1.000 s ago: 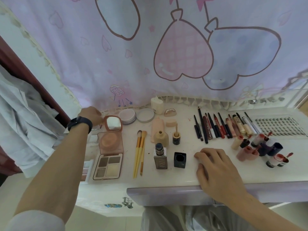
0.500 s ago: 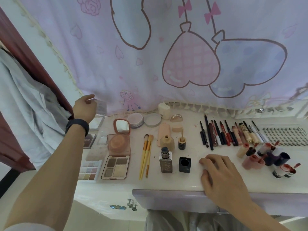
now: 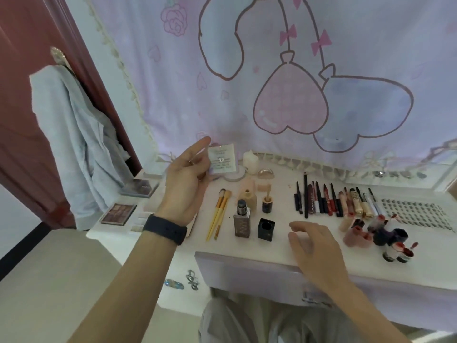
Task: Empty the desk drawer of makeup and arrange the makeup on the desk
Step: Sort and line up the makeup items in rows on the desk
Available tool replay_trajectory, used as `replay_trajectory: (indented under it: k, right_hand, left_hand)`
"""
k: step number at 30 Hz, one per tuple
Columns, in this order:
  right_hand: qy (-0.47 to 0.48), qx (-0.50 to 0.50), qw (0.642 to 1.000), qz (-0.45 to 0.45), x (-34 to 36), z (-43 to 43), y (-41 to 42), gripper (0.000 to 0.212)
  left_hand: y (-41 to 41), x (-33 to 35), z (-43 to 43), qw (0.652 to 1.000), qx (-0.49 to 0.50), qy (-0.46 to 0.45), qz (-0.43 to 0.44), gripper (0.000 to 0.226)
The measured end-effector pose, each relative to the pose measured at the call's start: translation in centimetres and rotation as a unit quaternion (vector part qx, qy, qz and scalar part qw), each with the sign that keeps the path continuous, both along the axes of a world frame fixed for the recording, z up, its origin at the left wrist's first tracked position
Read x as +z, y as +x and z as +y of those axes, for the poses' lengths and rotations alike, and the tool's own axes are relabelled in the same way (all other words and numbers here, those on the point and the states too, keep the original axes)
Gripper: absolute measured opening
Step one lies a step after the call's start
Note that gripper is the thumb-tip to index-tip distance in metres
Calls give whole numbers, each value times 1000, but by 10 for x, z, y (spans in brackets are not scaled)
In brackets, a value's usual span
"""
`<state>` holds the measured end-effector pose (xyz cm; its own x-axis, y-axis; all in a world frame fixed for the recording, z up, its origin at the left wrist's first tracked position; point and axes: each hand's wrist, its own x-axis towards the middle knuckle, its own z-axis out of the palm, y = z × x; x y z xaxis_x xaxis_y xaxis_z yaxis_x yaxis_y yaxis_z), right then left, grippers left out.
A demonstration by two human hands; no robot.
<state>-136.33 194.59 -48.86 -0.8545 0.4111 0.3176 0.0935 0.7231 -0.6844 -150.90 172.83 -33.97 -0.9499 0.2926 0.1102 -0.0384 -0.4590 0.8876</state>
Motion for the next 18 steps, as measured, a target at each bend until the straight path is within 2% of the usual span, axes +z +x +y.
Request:
replay_trajectory:
  k: [3,6,7,11,13,15,18]
  right_hand:
    - [-186,14,980,65,25,-4,9,17]
    - [-270,84,953,109,47,-1,22,42]
    - [-285,105,946,113,51,0,25,43]
    - [-324,108,931,131,53,7,37,12]
    - [-307,74,937,145,46,12,45,14]
    - [-240,43,956,161,38,18,52,13]
    - [-124,31,978,166,32,25,59,24]
  left_hand:
    - [37,-9,23,998,-45,-39,22,38]
    - [68,-23,47,990,-53,-117,52,37]
    - [77,-28,55,988,-63,-131,58,36]
    - [105,-46,79,980,-84,-160,82,36]
    - [113,-55,88,969,-34,-214,122,34]
    - [118,-66,95,952,-21,-272,136,34]
    - [126,-80,102,942,-74,-314,93,62]
